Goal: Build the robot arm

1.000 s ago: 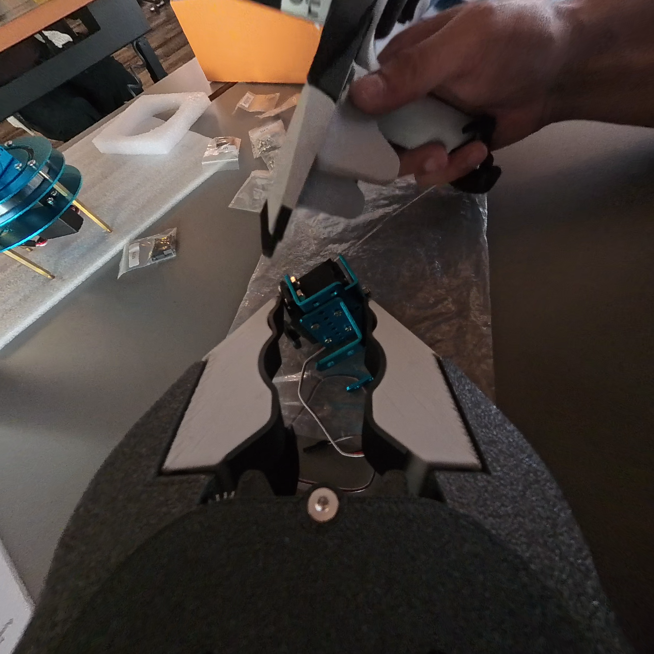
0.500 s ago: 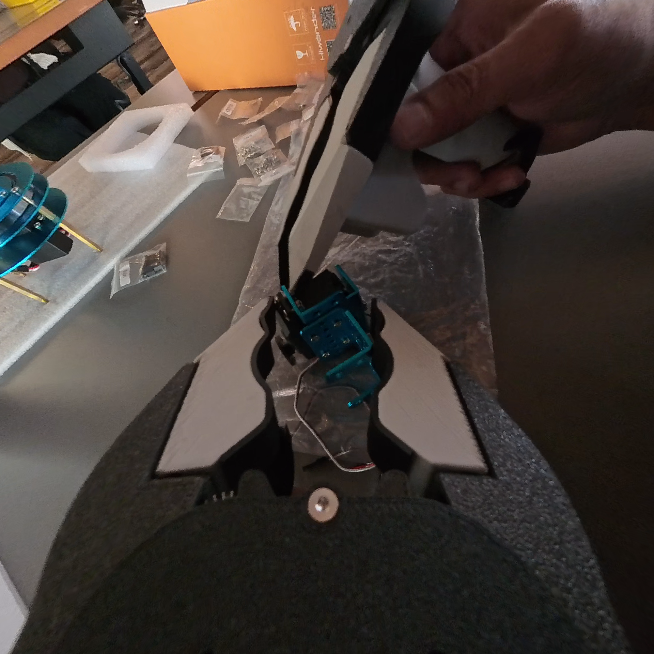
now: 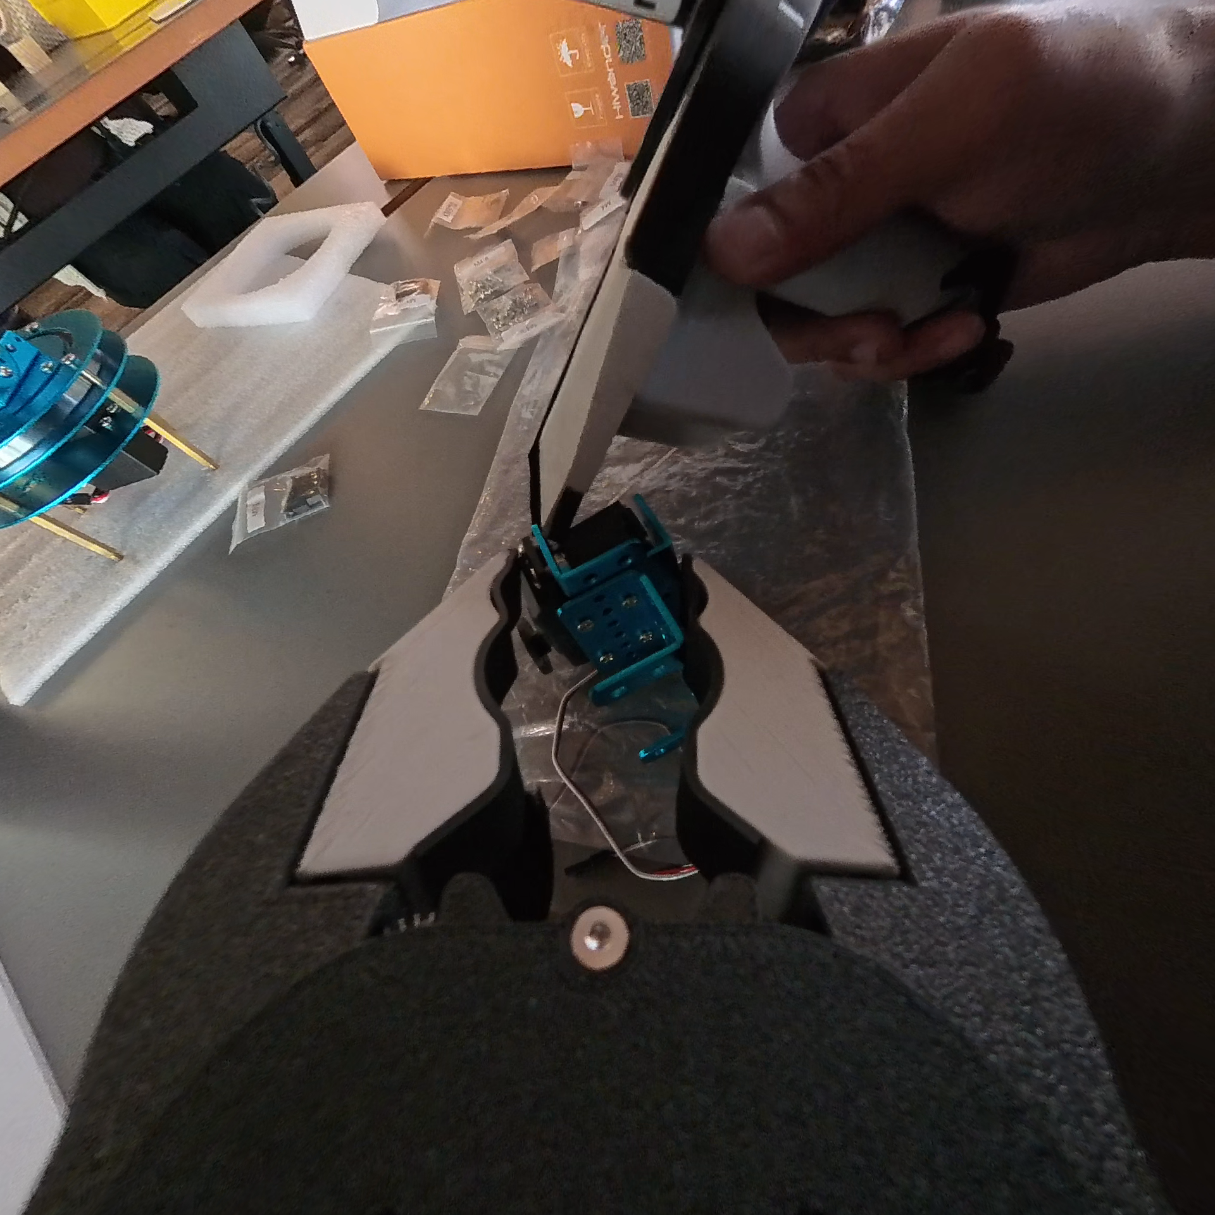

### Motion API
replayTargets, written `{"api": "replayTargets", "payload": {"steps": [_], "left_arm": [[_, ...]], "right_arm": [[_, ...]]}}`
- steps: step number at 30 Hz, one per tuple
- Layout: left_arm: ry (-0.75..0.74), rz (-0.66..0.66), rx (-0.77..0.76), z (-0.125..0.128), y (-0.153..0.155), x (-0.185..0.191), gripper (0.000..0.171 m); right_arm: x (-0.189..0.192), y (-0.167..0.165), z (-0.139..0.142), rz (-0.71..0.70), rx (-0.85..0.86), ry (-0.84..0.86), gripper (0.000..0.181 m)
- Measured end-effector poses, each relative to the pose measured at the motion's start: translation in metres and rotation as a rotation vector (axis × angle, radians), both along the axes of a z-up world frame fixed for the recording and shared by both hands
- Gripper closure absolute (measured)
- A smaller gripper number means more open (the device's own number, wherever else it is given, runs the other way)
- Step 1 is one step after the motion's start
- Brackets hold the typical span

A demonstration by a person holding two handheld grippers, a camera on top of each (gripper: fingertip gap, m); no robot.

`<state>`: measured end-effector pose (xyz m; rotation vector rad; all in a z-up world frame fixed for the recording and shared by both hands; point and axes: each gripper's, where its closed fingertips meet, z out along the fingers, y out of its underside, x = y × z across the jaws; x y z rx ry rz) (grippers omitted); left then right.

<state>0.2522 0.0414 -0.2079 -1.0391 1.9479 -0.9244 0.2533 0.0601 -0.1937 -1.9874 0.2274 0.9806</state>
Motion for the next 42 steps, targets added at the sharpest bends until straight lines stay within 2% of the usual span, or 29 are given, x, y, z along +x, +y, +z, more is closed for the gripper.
{"api": "replayTargets", "payload": {"steps": [10, 17, 19, 21, 24, 29, 42], "left_arm": [[-0.023, 0.009, 0.047, 0.0, 0.0, -0.001, 0.124], [-0.003, 0.023, 0.003, 0.0, 0.003, 0.0, 0.123], [-0.002, 0.023, 0.003, 0.0, 0.003, 0.0, 0.123], [-0.002, 0.024, 0.007, 0.0, 0.003, 0.0, 0.123], [0.0, 0.024, 0.006, 0.0, 0.003, 0.001, 0.123], [-0.002, 0.02, 0.01, 0.0, 0.002, 0.001, 0.123], [-0.005, 0.017, 0.014, 0.0, 0.002, 0.0, 0.123]], "right_arm": [[0.0, 0.001, 0.001, -0.011, -0.044, 0.166, 0.181], [0.003, 0.003, 0.005, -0.034, -0.024, 0.134, 0.181], [0.008, 0.002, 0.016, -0.047, 0.042, 0.109, 0.165], [0.011, 0.001, 0.009, -0.062, 0.01, 0.019, 0.156], [-0.001, -0.002, -0.003, -0.003, -0.053, -0.029, 0.145], [-0.002, 0.001, -0.004, -0.013, -0.049, -0.047, 0.156], [0.002, 0.002, -0.003, -0.033, -0.035, -0.026, 0.159]]}}
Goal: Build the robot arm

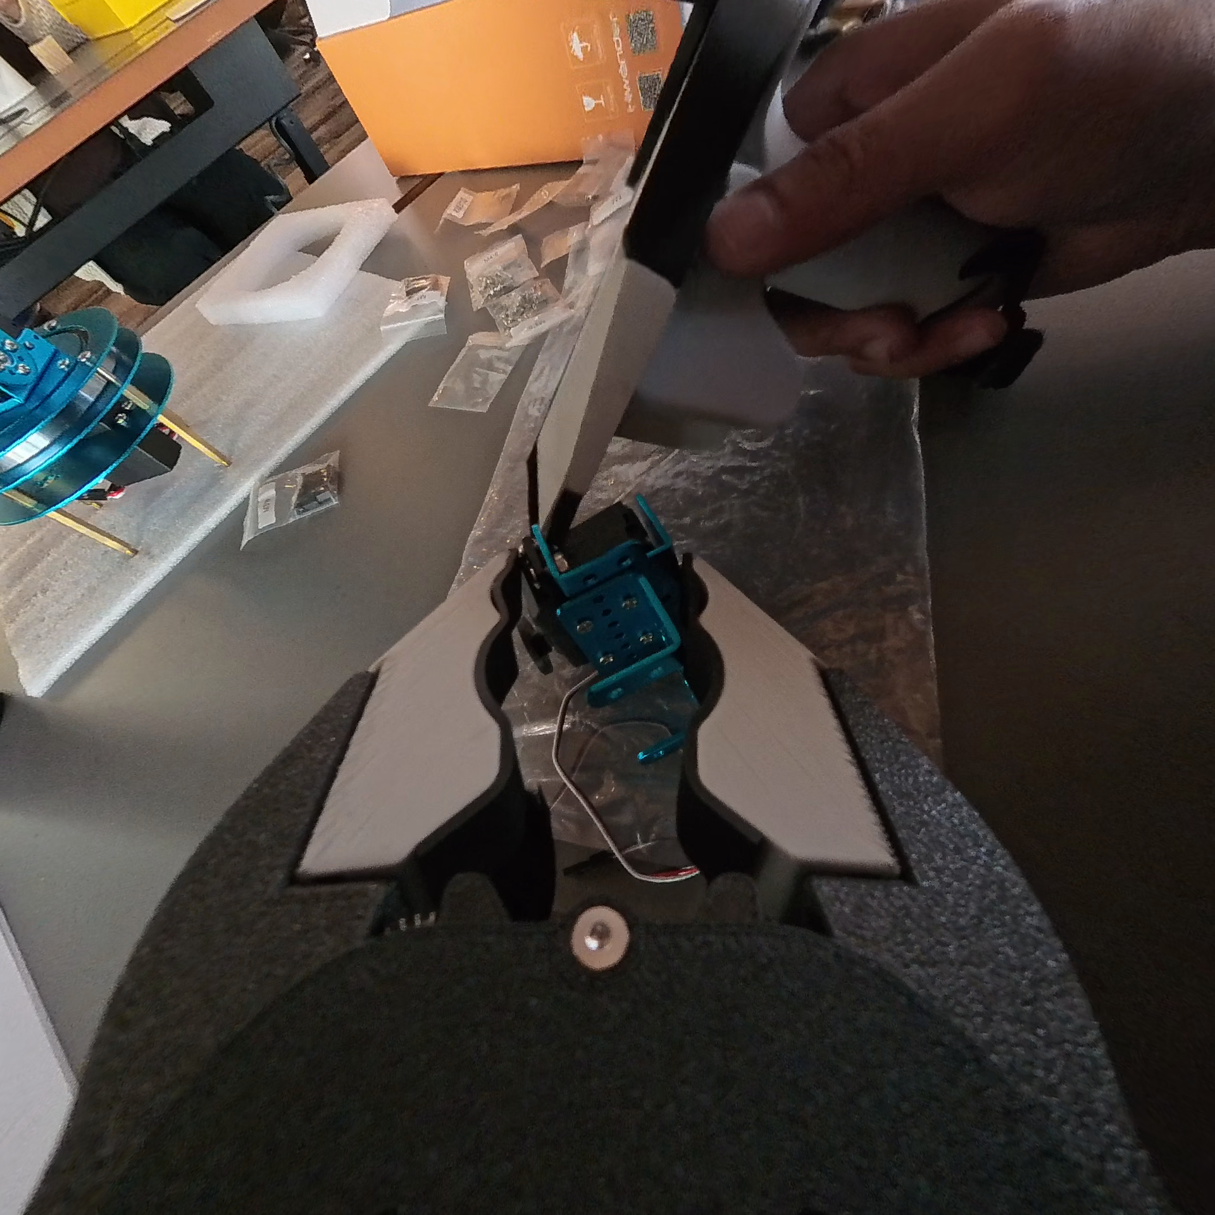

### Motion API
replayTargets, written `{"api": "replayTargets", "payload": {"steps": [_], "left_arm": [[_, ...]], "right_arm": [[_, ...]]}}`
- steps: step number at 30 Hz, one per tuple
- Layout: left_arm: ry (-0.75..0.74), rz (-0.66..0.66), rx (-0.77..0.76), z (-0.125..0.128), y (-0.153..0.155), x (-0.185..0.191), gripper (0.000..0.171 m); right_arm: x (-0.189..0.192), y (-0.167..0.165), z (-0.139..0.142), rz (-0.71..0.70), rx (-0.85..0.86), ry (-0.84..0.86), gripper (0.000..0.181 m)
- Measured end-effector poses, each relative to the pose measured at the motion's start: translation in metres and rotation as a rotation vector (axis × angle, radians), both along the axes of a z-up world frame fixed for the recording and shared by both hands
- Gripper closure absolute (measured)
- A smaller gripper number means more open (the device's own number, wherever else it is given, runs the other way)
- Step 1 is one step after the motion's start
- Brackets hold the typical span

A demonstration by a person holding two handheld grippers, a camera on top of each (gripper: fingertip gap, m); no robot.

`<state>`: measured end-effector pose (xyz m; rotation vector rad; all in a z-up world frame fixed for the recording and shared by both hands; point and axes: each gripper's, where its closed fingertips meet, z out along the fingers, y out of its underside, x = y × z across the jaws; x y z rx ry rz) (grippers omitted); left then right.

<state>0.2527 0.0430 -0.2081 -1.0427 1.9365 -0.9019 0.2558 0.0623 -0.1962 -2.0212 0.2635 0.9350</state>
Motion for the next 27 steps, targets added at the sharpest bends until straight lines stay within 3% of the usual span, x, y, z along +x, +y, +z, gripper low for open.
{"api": "replayTargets", "payload": {"steps": [6, 9, 12, 18, 21, 27], "left_arm": [[0.0, 0.0, 0.002, 0.0, 0.0, 0.0, 0.123], [-0.001, -0.002, 0.003, 0.0, 0.0, 0.0, 0.123], [0.0, -0.003, 0.002, 0.0, 0.0, 0.0, 0.123], [0.0, 0.0, 0.002, 0.0, 0.0, -0.001, 0.123], [0.0, 0.0, 0.004, 0.0, 0.0, -0.001, 0.123], [0.0, 0.001, 0.001, 0.0, 0.0, -0.001, 0.123]], "right_arm": [[0.001, 0.001, -0.005, -0.008, -0.024, -0.04, 0.15], [0.013, -0.001, 0.001, -0.054, 0.003, -0.061, 0.161], [0.003, -0.002, 0.007, -0.014, 0.018, -0.013, 0.15], [0.006, 0.002, -0.007, -0.028, -0.038, -0.124, 0.139], [0.014, 0.0, -0.001, -0.06, -0.013, -0.118, 0.148], [0.005, 0.003, -0.005, -0.026, -0.028, -0.179, 0.14]]}}
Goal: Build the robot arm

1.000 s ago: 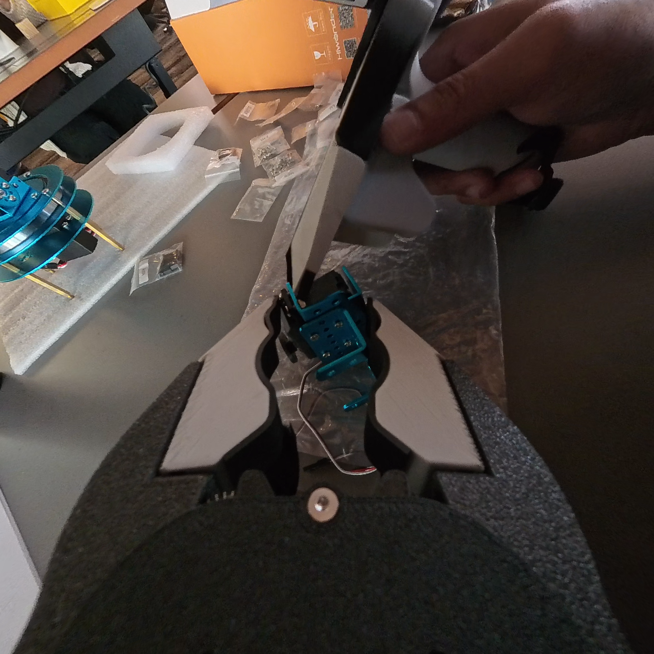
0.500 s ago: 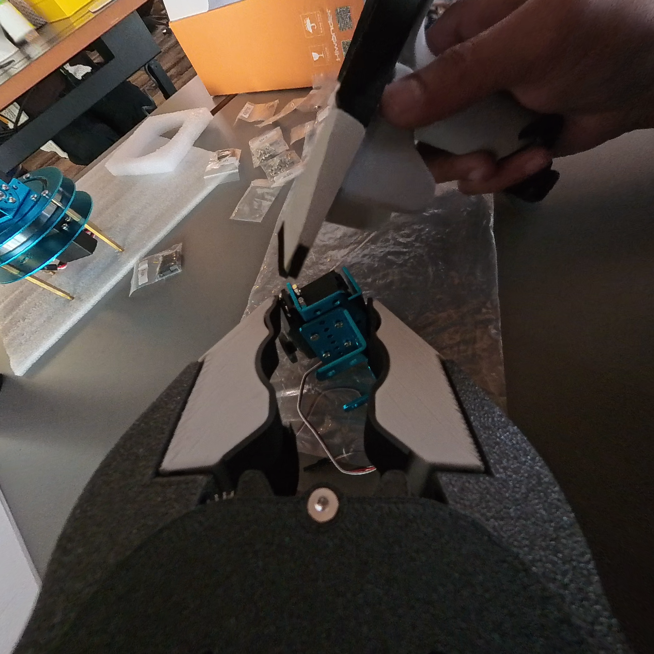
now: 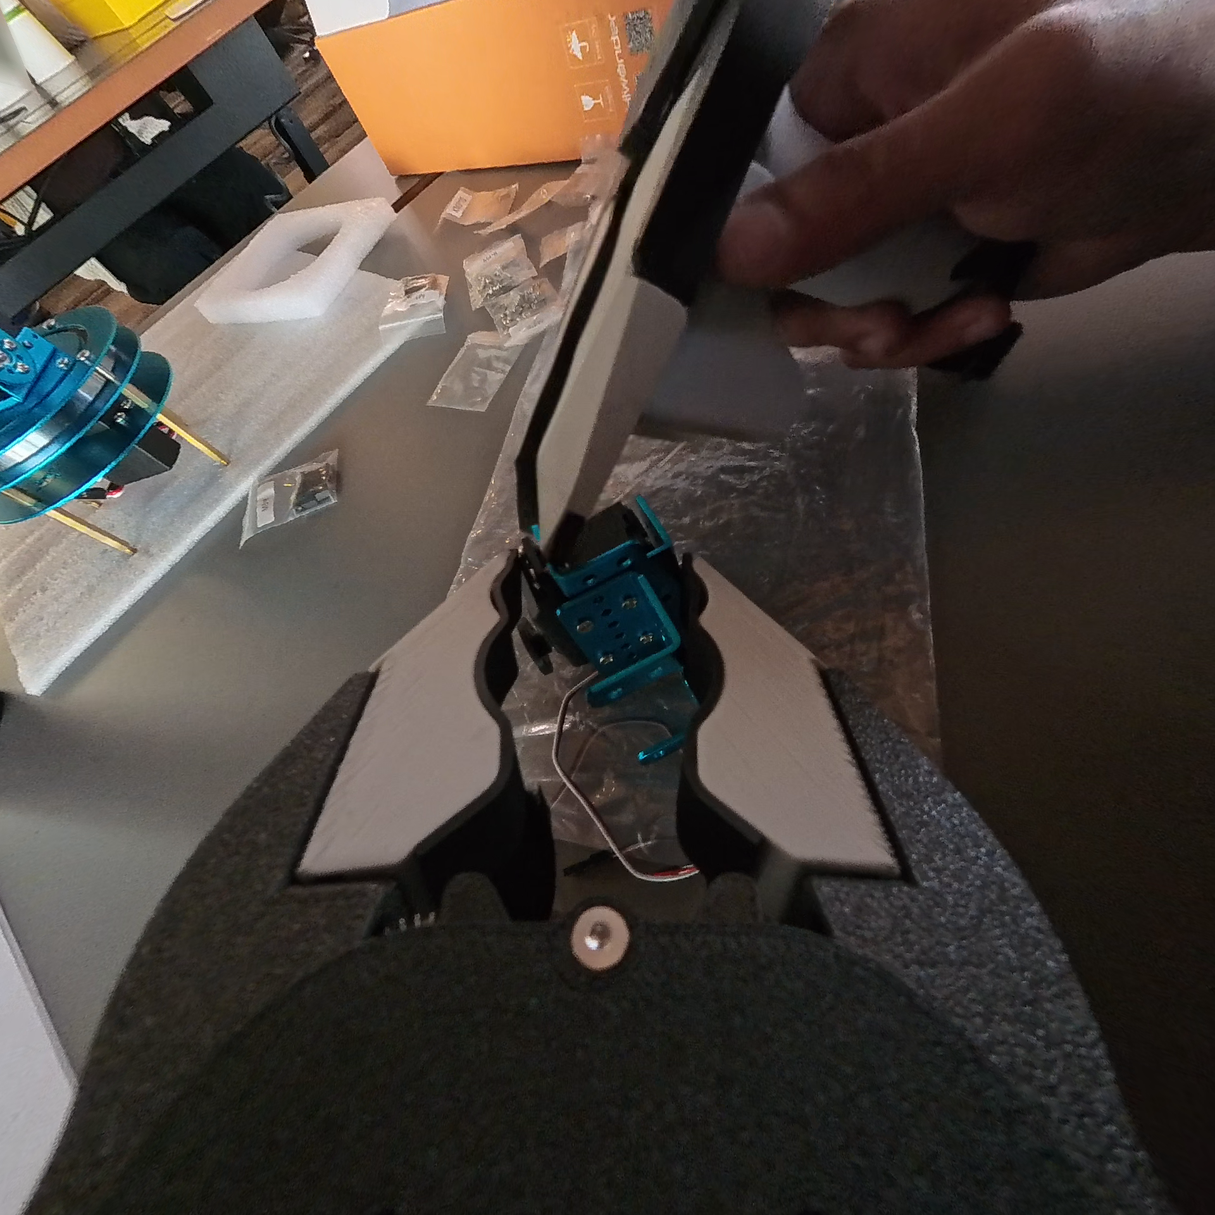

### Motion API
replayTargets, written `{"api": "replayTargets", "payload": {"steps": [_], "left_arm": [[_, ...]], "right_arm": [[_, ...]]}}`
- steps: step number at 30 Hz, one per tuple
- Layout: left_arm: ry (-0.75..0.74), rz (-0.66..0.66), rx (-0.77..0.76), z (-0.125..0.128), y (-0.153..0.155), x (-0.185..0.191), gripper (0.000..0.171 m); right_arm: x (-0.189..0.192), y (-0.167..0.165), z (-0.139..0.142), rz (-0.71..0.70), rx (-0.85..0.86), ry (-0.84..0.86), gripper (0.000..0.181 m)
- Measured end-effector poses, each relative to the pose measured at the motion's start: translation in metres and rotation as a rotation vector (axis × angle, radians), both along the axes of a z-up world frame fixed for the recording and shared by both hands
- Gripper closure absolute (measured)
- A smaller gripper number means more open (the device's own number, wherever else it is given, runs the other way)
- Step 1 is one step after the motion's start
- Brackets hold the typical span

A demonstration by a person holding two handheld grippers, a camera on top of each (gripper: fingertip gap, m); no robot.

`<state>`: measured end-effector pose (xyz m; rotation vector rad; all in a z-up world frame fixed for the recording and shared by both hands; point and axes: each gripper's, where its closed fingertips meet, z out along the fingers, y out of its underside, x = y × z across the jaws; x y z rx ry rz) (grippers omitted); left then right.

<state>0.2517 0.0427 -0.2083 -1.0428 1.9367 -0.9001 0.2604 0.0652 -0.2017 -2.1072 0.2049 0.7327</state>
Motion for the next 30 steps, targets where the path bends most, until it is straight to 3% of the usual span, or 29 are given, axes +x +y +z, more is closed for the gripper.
{"api": "replayTargets", "payload": {"steps": [4, 7, 9, 13, 16, 21, 24, 26, 27, 30], "left_arm": [[0.001, 0.0, 0.0, 0.0, 0.0, 0.0, 0.123], [0.002, -0.001, -0.001, 0.0, 0.0, 0.0, 0.123], [0.003, -0.001, -0.004, 0.0, 0.0, 0.001, 0.123], [0.003, 0.005, -0.003, 0.0, 0.0, 0.001, 0.123], [0.0, 0.002, 0.002, 0.0, 0.0, 0.001, 0.123], [0.002, 0.003, -0.001, 0.0, 0.0, 0.001, 0.123], [0.0, 0.005, 0.0, 0.0, 0.0, 0.001, 0.123], [0.0, -0.001, 0.002, 0.0, -0.001, 0.0, 0.123], [-0.001, -0.004, 0.004, 0.0, -0.002, 0.0, 0.123], [0.001, -0.005, -0.001, 0.0, -0.002, 0.0, 0.123]], "right_arm": [[0.021, -0.003, 0.002, -0.08, 0.009, -0.072, 0.15], [0.009, -0.004, 0.009, -0.027, 0.042, -0.018, 0.139], [0.003, -0.003, -0.002, 0.001, -0.004, -0.074, 0.137], [0.008, -0.001, -0.003, -0.025, -0.013, -0.064, 0.128], [0.022, -0.002, 0.003, -0.094, 0.016, -0.103, 0.147], [0.002, -0.002, 0.002, -0.001, 0.007, -0.047, 0.135], [0.007, -0.001, -0.001, -0.023, -0.006, -0.051, 0.134], [0.018, -0.002, -0.002, -0.067, -0.008, -0.045, 0.138], [0.028, -0.004, -0.003, -0.116, -0.013, -0.082, 0.161], [0.023, -0.007, 0.012, -0.08, 0.053, -0.016, 0.146]]}}
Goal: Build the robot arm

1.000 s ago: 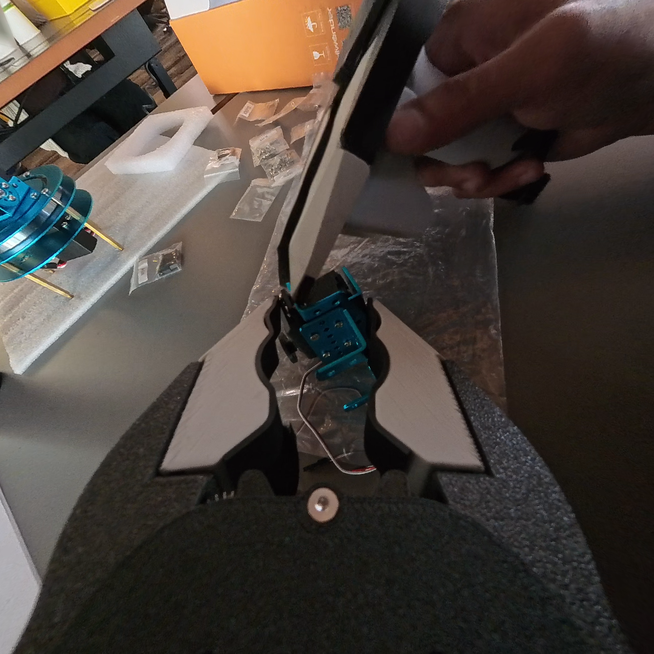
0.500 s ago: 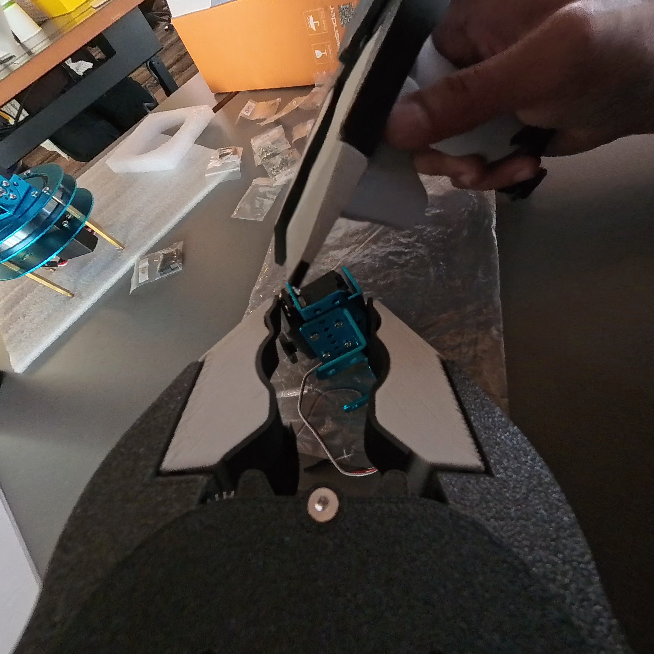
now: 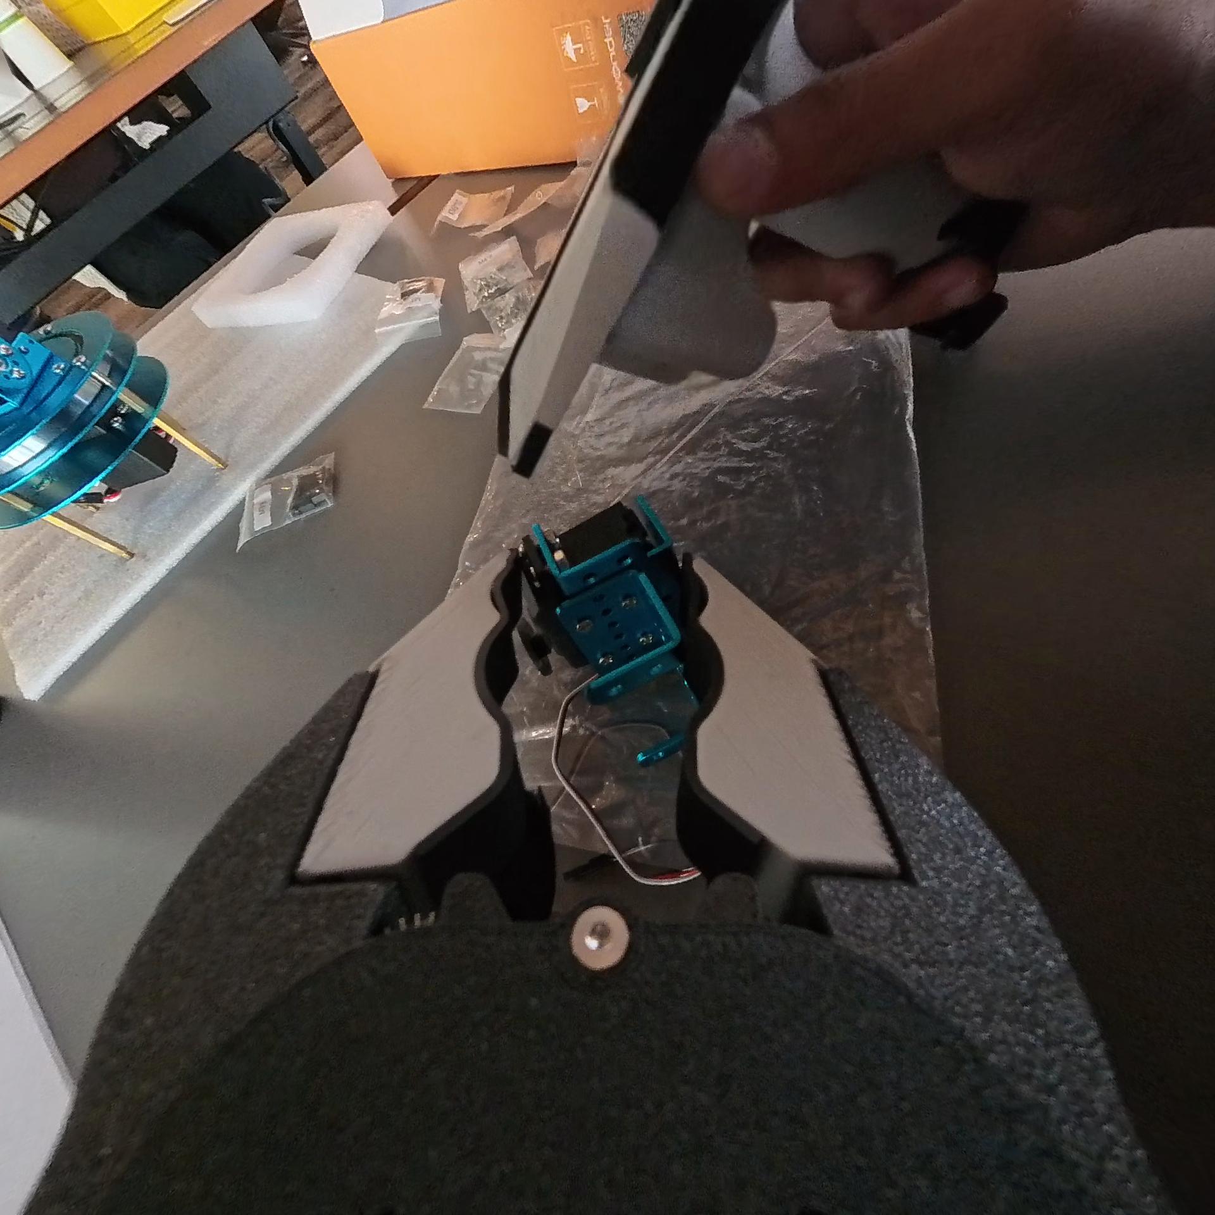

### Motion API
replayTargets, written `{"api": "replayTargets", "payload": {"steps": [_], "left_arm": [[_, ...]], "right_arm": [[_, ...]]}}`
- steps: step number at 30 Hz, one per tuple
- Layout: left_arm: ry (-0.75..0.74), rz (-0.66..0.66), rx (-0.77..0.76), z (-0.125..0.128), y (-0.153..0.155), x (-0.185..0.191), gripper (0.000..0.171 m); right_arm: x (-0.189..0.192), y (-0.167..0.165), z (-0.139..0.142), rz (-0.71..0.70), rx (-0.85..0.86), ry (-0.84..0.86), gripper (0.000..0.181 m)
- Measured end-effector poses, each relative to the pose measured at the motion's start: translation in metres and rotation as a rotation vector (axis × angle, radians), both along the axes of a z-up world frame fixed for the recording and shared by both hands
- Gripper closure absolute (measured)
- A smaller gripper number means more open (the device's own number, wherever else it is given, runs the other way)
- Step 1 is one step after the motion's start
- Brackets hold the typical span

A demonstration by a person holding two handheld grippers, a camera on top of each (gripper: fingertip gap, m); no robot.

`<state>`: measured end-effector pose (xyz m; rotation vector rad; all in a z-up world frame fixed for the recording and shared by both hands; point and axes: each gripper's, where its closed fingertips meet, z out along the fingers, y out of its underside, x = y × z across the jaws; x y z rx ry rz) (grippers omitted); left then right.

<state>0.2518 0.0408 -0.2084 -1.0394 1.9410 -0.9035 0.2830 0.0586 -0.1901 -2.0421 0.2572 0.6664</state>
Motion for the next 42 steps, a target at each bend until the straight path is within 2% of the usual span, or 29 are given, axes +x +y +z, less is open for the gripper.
{"api": "replayTargets", "payload": {"steps": [2, 5, 10, 13, 16, 19, 24, 32, 34, 40, 42], "left_arm": [[0.003, -0.002, -0.006, 0.0, 0.0, 0.0, 0.123], [0.001, 0.0, -0.004, 0.0, 0.0, 0.0, 0.123], [0.0, 0.004, 0.001, 0.0, 0.0, 0.0, 0.123], [0.001, 0.002, -0.005, 0.0, 0.0, 0.0, 0.123], [0.001, 0.0, -0.004, 0.0, 0.0, 0.0, 0.123], [0.0, 0.004, -0.005, 0.0, 0.001, 0.0, 0.123], [-0.002, 0.007, 0.0, 0.0, 0.001, 0.0, 0.123], [-0.003, 0.013, -0.001, 0.0, 0.003, 0.0, 0.123], [-0.003, 0.012, 0.001, 0.0, 0.003, 0.0, 0.123], [-0.006, 0.008, 0.004, 0.0, 0.001, -0.001, 0.123], [-0.005, 0.007, 0.002, 0.0, 0.001, -0.001, 0.123]], "right_arm": [[-0.012, 0.001, 0.001, 0.056, 0.002, 0.029, 0.138], [-0.024, 0.004, -0.011, 0.097, -0.045, -0.045, 0.137], [-0.016, 0.006, -0.013, 0.064, -0.056, -0.049, 0.13], [-0.007, 0.004, -0.008, 0.019, -0.036, -0.085, 0.147], [-0.018, 0.002, 0.002, 0.071, 0.01, -0.021, 0.14], [-0.025, 0.004, -0.012, 0.1, -0.047, -0.096, 0.139], [-0.017, 0.005, -0.016, 0.063, -0.07, -0.061, 0.127], [-0.017, 0.006, -0.013, 0.049, -0.066, -0.061, 0.13], [-0.013, 0.005, -0.012, 0.035, -0.058, -0.066, 0.139], [-0.013, 0.002, 0.002, 0.051, -0.002, -0.075, 0.14], [-0.017, 0.002, -0.002, 0.072, -0.017, -0.083, 0.137]]}}
